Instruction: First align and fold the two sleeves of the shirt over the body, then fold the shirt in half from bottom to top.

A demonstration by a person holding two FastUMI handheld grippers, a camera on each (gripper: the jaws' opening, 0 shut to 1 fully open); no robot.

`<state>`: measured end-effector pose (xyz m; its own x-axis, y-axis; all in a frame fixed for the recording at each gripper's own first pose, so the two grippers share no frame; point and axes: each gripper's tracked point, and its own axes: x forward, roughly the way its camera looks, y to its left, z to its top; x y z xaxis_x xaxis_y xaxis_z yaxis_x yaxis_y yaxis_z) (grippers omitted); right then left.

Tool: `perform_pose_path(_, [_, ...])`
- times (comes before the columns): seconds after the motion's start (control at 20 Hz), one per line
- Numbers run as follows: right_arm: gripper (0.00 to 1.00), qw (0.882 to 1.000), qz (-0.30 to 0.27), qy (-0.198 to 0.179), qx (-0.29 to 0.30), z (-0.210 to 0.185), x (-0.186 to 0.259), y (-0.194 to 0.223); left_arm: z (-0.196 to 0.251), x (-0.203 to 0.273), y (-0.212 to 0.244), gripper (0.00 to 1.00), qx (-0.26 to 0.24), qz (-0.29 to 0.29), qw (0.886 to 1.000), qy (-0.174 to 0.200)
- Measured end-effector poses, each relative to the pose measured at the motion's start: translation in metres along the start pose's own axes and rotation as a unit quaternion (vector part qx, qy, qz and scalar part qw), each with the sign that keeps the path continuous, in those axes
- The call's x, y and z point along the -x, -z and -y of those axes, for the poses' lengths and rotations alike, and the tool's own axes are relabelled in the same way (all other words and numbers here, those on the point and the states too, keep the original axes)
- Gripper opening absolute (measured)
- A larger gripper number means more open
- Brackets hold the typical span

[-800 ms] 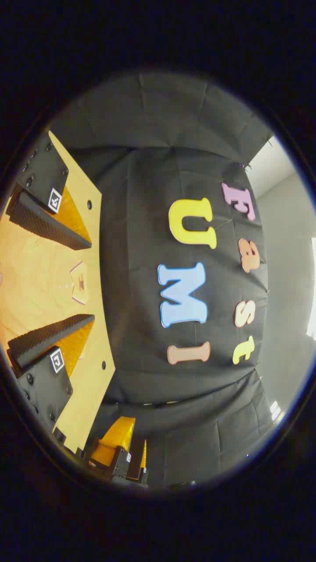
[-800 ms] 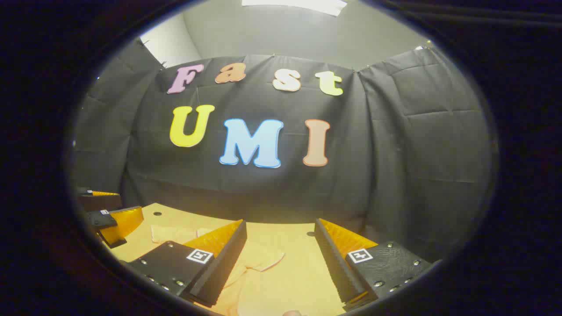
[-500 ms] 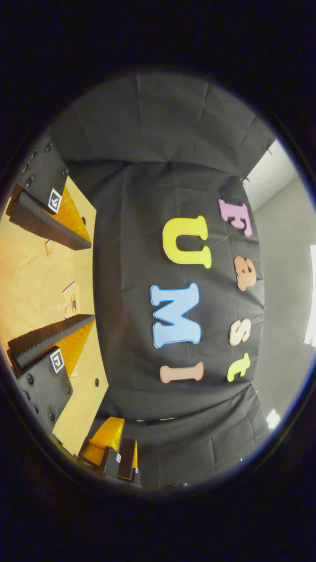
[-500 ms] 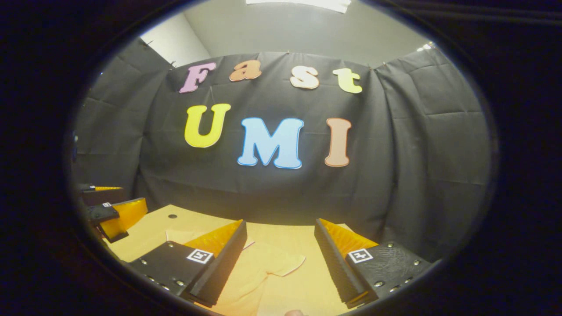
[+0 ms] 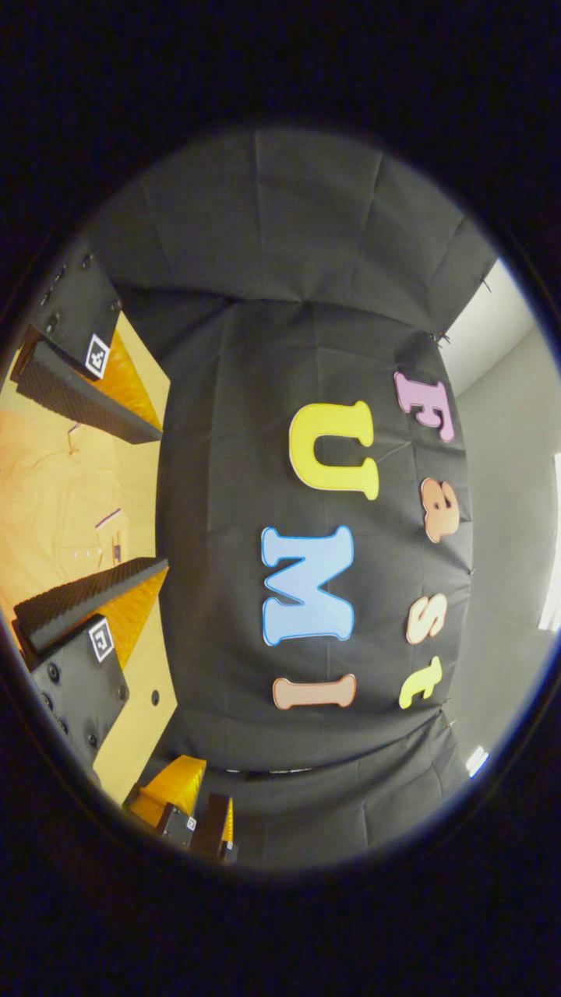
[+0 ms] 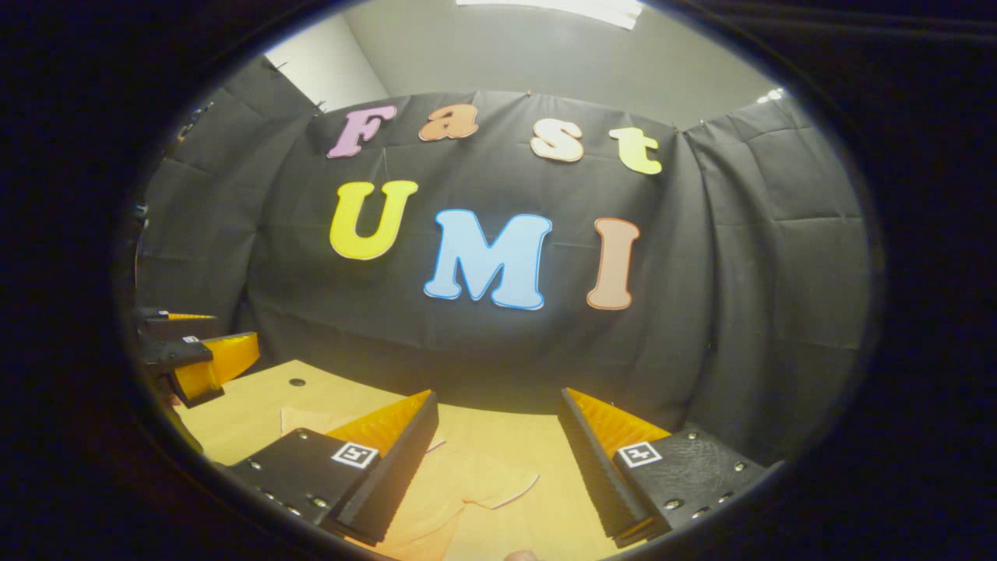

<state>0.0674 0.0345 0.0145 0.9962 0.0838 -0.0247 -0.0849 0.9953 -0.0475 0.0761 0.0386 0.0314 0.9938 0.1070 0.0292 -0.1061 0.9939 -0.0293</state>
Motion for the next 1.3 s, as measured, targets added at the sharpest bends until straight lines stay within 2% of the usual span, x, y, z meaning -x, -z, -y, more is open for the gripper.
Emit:
perform_pose_path(0.1, [0.96, 1.0, -0.001, 0.0, -0.002, -0.002, -0.005, 0.001, 0.0, -0.006, -0.008, 0.95, -0.001, 0.01, 1.0, 0.006])
perform_pose_path(0.2, [0.96, 1.0, -0.013, 0.01, 0.0, 0.001, -0.011, 0.009, 0.001, -0.011, -0.004, 0.95, 0.003, 0.009, 1.0, 0.014])
perform_pose_path(0.45, [0.96, 0.999, -0.042, 0.006, -0.007, 0.0, -0.023, 0.027, 0.0, -0.02, 0.01, 0.95, 0.022, -0.005, 1.0, 0.015])
perform_pose_path(0.85, [0.96, 0.993, -0.101, 0.018, -0.056, 0.02, -0.071, 0.076, -0.005, -0.023, 0.021, 0.95, 0.011, -0.016, 1.0, 0.005])
perform_pose_path(1.3, [0.96, 0.983, -0.179, 0.026, -0.043, 0.033, -0.109, 0.139, -0.021, -0.021, 0.035, 0.96, 0.014, -0.032, 0.999, -0.024])
